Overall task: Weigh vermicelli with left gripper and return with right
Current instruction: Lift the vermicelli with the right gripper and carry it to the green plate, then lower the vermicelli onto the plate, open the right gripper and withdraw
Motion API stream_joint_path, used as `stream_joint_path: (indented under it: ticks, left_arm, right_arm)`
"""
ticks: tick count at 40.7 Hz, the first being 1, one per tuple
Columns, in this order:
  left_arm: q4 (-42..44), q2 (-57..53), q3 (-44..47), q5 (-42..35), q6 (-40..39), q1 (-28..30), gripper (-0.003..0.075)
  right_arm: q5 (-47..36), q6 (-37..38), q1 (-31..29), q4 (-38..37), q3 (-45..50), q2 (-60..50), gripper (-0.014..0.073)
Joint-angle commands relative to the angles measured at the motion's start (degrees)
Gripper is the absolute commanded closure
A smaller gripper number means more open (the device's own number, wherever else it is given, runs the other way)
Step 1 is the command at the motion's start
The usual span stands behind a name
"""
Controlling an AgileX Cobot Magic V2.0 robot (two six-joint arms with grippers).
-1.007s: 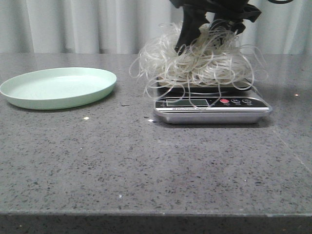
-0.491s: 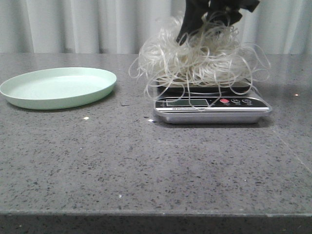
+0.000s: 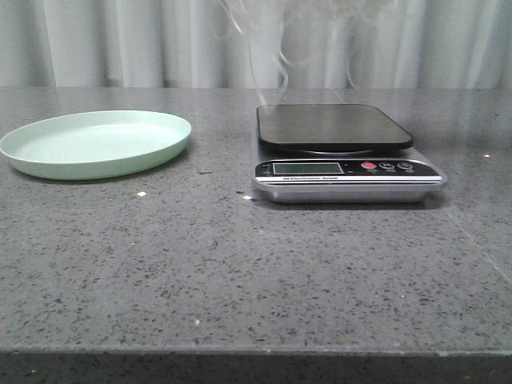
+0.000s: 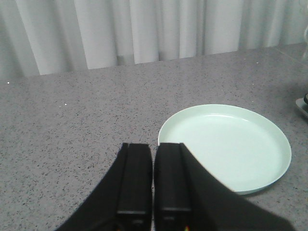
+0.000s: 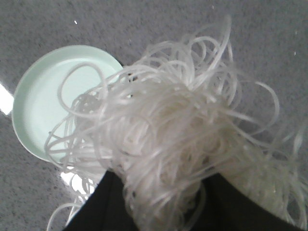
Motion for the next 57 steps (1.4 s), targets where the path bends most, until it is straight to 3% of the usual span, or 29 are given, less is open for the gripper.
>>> stream_joint_path:
  ticks: [1,21,34,48,57]
  left_arm:
    - [-0.9,0.1,-1.5,-4.4,-0.6,0.1,0.0584]
    - [-0.9,0.1,-1.5,-4.4,-0.6,0.1,0.0584]
    - [-0.9,0.1,-1.5,-4.4,-0.6,0.1,0.0584]
    - [-0.9,0.1,-1.5,-4.4,-0.6,0.1,0.0584]
    - [-0.9,0.1,-1.5,-4.4,-0.6,0.1,0.0584]
  right_arm:
    - [-4.2,-1.1,1.9,4.6,-4.2,-2.2,0.0442]
    - [-22.8,-3.1,16.6,5.7,-4.5,8.4,0.0442]
    - [-21.7,-3.1,17.6,5.7,-4.5,16.2,0.0442]
    - [-20.5,-3.1,17.6,6.0,-4.5,17.5,0.0440]
    - [-19.3,-3.1,17.6,6.0,-4.5,17.5,0.0247]
